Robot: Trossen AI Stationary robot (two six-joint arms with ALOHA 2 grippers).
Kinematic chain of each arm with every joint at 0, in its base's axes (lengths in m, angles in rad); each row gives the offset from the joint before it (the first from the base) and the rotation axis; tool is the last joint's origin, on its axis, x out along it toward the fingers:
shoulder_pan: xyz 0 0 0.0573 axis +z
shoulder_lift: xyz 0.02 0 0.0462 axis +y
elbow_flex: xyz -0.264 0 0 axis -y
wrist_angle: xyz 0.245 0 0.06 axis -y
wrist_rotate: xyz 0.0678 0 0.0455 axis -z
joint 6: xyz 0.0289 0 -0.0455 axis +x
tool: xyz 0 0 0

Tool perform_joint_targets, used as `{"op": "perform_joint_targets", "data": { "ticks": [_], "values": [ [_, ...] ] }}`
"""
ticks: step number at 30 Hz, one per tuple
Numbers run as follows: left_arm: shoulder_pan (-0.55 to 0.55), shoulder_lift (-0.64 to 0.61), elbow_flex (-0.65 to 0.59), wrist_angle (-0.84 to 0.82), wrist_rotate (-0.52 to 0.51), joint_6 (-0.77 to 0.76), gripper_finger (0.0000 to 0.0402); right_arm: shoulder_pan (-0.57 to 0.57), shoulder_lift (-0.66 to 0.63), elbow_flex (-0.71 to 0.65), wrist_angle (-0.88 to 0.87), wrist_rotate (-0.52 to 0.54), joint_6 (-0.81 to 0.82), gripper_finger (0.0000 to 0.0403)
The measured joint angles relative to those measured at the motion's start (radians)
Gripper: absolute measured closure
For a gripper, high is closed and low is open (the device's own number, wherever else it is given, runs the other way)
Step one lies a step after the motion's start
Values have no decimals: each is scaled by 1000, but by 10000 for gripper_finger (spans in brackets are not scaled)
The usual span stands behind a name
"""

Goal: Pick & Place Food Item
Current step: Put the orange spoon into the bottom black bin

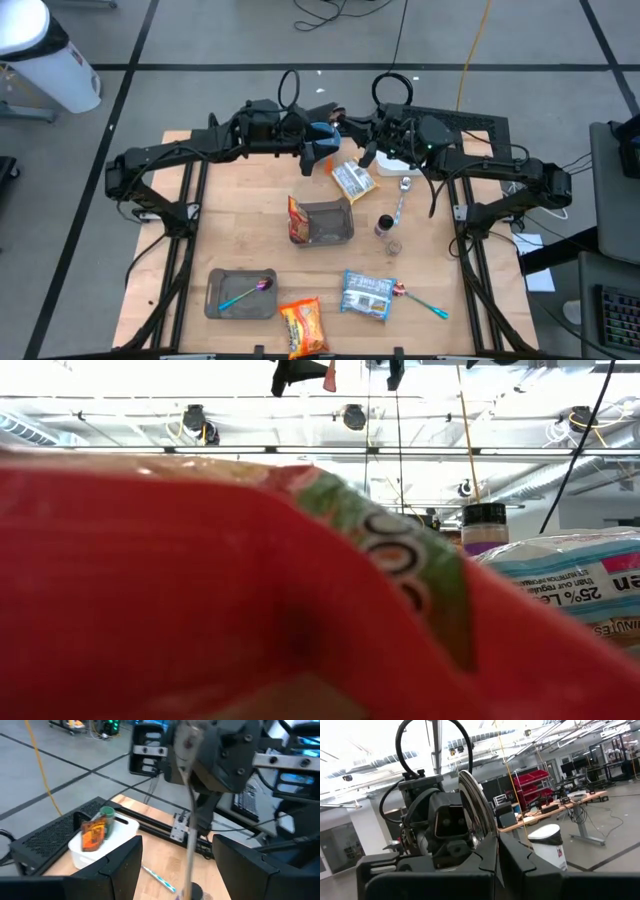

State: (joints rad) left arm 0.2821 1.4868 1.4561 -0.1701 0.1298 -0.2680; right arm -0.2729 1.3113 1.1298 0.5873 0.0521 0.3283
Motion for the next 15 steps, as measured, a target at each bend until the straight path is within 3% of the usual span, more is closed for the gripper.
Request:
{"op": "perform_joint_targets", "data": {
  "ticks": [4,15],
  "values": [
    [0,0,0,-7,-7,0,197,0,0,0,2,0,0,403],
    [0,0,1,-17,49,29,371,0,0,0,7,0,0,403]
  ]
}}
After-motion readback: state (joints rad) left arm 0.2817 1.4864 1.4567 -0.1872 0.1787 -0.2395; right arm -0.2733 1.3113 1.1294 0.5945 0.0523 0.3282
